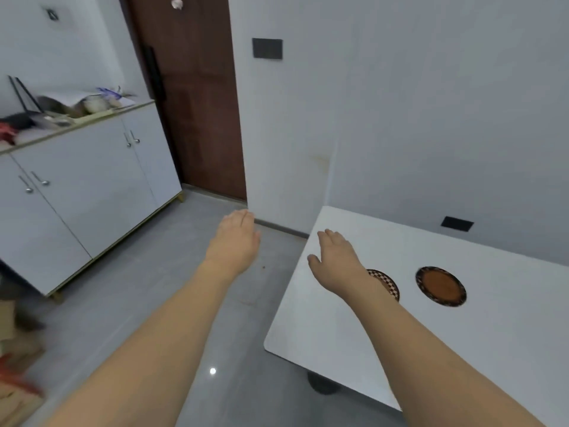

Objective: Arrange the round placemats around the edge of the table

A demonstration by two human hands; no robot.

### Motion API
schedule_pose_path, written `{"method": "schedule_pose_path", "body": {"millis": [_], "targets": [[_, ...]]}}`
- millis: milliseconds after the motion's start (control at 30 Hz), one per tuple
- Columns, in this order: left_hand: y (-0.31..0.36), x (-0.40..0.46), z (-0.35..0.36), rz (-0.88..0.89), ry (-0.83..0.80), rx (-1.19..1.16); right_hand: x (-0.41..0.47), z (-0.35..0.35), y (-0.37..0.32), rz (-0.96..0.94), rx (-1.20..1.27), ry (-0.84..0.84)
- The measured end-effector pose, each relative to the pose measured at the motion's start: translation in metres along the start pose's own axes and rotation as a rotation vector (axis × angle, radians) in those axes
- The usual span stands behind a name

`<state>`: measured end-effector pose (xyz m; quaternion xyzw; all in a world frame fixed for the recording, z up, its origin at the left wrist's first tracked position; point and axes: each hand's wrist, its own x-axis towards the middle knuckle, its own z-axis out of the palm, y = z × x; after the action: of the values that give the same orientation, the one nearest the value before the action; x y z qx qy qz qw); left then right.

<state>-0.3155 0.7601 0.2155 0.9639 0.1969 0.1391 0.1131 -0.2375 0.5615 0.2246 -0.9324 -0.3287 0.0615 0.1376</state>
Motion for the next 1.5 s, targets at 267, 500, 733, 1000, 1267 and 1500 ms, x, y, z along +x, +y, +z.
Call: {"method": "schedule_pose_path", "body": {"millis": [267, 500, 733, 1000, 1267, 1500], "targets": [[-0.110, 0.044, -0.055, 0.046, 0.055, 0.000, 0.074, 0.006, -0.107, 0.020, -0.006, 0.028], [-0.186, 0.109, -0.071, 0.129, 0.012, 0.075, 0.142, 0.021, -0.172, 0.061, 0.065, 0.046], [-0.214, 0.221, -0.048, 0.190, 0.008, 0.106, 0.245, 0.015, -0.154, 0.148, 0.006, 0.093], [-0.240, 0.353, -0.044, 0.183, 0.023, 0.132, 0.380, 0.003, -0.142, 0.152, 0.028, 0.114], [-0.278, 0.490, -0.018, 0.229, 0.001, 0.144, 0.510, 0.004, -0.127, 0.218, 0.028, 0.098], [-0.297, 0.636, 0.007, 0.363, 0.005, 0.130, 0.632, -0.010, -0.115, 0.289, 0.016, 0.183]]}}
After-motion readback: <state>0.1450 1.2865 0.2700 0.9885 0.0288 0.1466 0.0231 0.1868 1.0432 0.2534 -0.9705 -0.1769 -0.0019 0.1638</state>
